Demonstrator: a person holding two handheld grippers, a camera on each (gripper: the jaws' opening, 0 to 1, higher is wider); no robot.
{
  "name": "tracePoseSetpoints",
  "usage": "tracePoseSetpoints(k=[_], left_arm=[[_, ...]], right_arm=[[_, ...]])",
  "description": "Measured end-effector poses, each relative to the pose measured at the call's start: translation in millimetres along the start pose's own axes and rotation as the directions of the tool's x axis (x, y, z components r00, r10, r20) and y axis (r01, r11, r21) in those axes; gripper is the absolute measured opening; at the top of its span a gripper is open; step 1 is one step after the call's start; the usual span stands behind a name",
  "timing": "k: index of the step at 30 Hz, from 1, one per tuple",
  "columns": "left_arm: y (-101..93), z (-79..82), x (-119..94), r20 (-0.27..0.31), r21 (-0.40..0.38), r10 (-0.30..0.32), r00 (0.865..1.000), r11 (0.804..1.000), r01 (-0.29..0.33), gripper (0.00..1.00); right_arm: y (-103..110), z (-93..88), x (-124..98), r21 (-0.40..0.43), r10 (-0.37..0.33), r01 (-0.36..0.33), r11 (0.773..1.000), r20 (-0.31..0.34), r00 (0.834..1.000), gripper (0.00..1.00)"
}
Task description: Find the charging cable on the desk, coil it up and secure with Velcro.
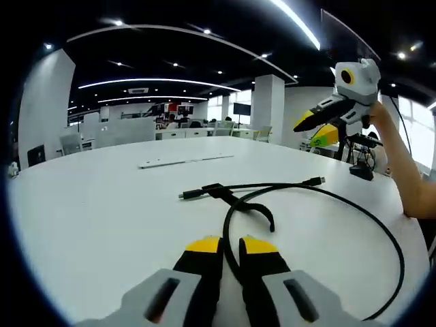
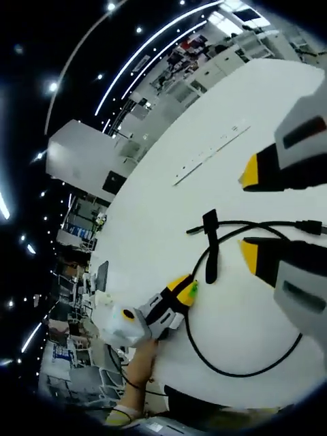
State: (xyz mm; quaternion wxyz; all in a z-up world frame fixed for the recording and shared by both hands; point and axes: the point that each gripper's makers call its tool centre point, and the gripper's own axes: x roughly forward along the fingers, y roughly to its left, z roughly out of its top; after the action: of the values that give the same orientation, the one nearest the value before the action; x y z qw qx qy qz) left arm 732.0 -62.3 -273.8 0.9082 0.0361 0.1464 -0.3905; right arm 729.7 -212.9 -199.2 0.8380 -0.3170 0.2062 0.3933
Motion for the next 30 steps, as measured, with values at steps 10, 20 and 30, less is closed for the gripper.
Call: tracePoseSetpoints(k=[10,20,30], left_arm=[[0.6,-0.2,0,0.0,0.007,0.001,1.0,1.0,-0.001,0.11],[0.5,-0.5,0,0.0,0.014,0.0,1.0,1.0,0.0,0.11],[0.2,-0.8,0,0.0,0.017,0.001,1.0,1.0,-0.001,0.11]], right_arm=[[27,-45.6,21,0.046,0.137,-0.13,0.99,-0.217,0.966,0.21],[33,-62.6,24,0.123,0.178,-0.149,0.981,-0.273,0.946,0.18],[40,-72.4,25,0.169,0.202,-0.156,0.973,-0.306,0.93,0.14]])
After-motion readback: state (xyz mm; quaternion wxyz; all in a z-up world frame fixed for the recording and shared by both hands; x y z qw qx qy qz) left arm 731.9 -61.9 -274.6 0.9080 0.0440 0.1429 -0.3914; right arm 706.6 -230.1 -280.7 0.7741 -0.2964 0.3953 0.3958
